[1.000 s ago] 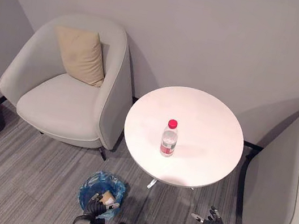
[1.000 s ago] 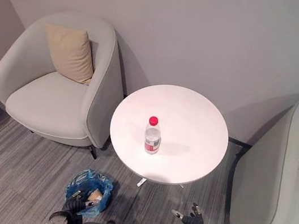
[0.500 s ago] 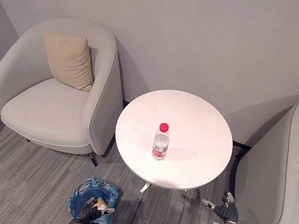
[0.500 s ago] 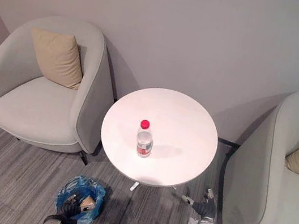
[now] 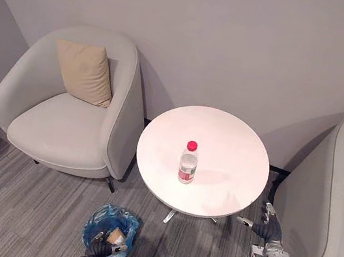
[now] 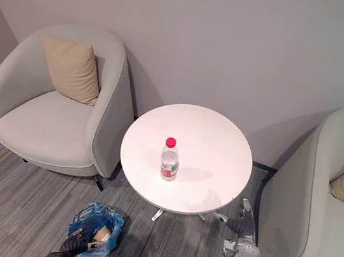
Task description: Gather rubbish on tea table into small bin, then transfer packed bag to large trash can.
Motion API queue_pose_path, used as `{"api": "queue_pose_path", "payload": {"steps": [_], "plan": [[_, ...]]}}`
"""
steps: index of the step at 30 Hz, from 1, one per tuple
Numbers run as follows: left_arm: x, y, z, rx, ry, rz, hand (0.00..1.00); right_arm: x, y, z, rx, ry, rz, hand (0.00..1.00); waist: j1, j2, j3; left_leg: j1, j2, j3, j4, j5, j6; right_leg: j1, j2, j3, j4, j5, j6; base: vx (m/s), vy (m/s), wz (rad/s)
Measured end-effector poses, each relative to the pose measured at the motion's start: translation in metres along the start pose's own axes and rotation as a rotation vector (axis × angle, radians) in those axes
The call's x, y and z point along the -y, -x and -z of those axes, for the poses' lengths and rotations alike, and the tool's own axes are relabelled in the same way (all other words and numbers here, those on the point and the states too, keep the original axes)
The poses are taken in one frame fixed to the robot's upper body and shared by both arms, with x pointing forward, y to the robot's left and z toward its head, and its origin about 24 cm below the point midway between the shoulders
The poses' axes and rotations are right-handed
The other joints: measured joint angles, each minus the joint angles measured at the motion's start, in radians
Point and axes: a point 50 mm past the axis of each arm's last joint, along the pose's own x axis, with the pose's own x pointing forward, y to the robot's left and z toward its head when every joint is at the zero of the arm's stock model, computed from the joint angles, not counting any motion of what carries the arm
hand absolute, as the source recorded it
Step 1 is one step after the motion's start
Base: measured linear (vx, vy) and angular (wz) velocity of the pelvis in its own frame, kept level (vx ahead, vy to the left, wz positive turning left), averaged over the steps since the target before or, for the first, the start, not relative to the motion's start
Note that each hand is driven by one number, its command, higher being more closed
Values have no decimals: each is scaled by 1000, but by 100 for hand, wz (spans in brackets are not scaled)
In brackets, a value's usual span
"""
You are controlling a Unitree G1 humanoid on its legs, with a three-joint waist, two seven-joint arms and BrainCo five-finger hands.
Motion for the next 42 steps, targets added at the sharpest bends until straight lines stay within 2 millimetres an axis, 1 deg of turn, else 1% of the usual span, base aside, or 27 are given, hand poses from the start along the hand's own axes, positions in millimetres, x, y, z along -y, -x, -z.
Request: {"api": "queue_pose_path", "payload": {"steps": [2, 4, 9, 10, 12, 16, 21, 28, 32, 35, 37, 38, 39, 40, 41, 42], "plan": [[0, 0, 0, 2, -2, 0, 0, 0, -4, -6, 20, 3, -10, 0, 2, -1, 0, -7, -2, -10, -1, 0, 0, 0, -2, -10, -5, 0, 0, 27, -10, 15], [-1, 0, 1, 1, -3, -2, 0, -5, -11, -17, 60, 29, -48, 0, 2, -1, -1, -11, -4, -18, -12, 4, 2, 1, -3, -19, -15, 0, 0, 39, -10, 11], [-2, 2, 4, -8, -2, 2, 0, -14, -19, -33, 116, 47, -90, 0, 3, -1, 0, -24, -9, -34, -17, 7, 4, 0, -6, -34, -26, 1, 1, 50, -8, 11], [-2, 2, 4, -8, -3, 7, 0, -18, -22, -39, 135, 51, -102, 0, 3, -1, 0, -30, -12, -42, -17, 7, 4, -1, -8, -39, -30, 1, 1, 25, -4, 10], [-3, 2, 5, -8, -4, 10, 0, -22, -24, -44, 153, 67, -124, 0, 4, -2, 1, -32, -14, -46, -17, 7, 4, -1, -10, -42, -32, 1, 1, 18, -2, 8], [-5, 2, 4, -5, -8, 6, 0, -38, -32, -60, 203, 80, -178, 0, 9, -7, 10, -40, -17, -49, -17, 9, 8, -1, -13, -44, -32, 1, 1, -5, -1, 1], [-5, 2, -2, 22, -3, 7, 0, -49, -37, -66, 215, 92, -217, 0, 24, -16, 27, -47, -18, -64, -28, 19, 12, -10, -13, -59, -33, 3, -2, -43, -12, 9], [-4, 1, -11, 62, 1, 9, 0, -64, -46, -81, 251, 104, -263, 0, 32, -9, 75, -71, -21, -84, -31, 31, 13, -21, -15, -79, -35, 6, -2, -19, -9, 8], [-1, -1, -17, 81, 2, 18, 0, -68, -52, -90, 263, 99, -271, 0, 36, -8, 99, -98, -22, -100, -30, 38, 13, -40, -15, -94, -35, 9, -6, -22, -17, 13], [0, -1, -21, 99, 12, 15, 0, -69, -54, -97, 283, 93, -262, 0, 56, -3, 115, -109, -22, -100, -29, 38, 12, -51, -15, -94, -34, 9, -7, 0, 0, 0], [0, -1, -24, 120, 31, 11, 0, -70, -60, -107, 299, 77, -252, 0, 59, 0, 143, -123, -23, -105, -21, 39, 12, -59, -16, -101, -34, 11, -8, -26, -10, 7], [0, -2, -25, 122, 31, 10, 0, -70, -61, -109, 303, 75, -248, 0, 59, 2, 146, -130, -24, -107, -18, 39, 12, -63, -16, -103, -33, 12, -7, -36, -5, 8], [0, -2, -26, 124, 31, 6, 0, -70, -63, -115, 317, 72, -245, 0, 59, 5, 152, -143, -25, -111, -12, 39, 13, -73, -17, -106, -32, 13, -7, -36, -1, 9], [1, -3, -29, 132, 32, 7, 0, -71, -65, -125, 343, 66, -244, 0, 59, 11, 170, -151, -25, -114, -12, 43, 14, -79, -18, -109, -32, 15, -7, -35, 0, 8], [1, -3, -30, 136, 31, 9, 0, -72, -67, -129, 352, 62, -245, 100, 62, 14, 177, -155, -26, -114, -12, 44, 15, -83, -18, -110, -32, 16, -6, -37, -1, 5], [1, -3, -31, 139, 31, 9, 0, -74, -69, -133, 355, 62, -248, 100, 65, 15, 178, -162, -26, -114, -12, 45, 15, -90, -18, -110, -31, 16, -6, 0, 0, 0]]}}
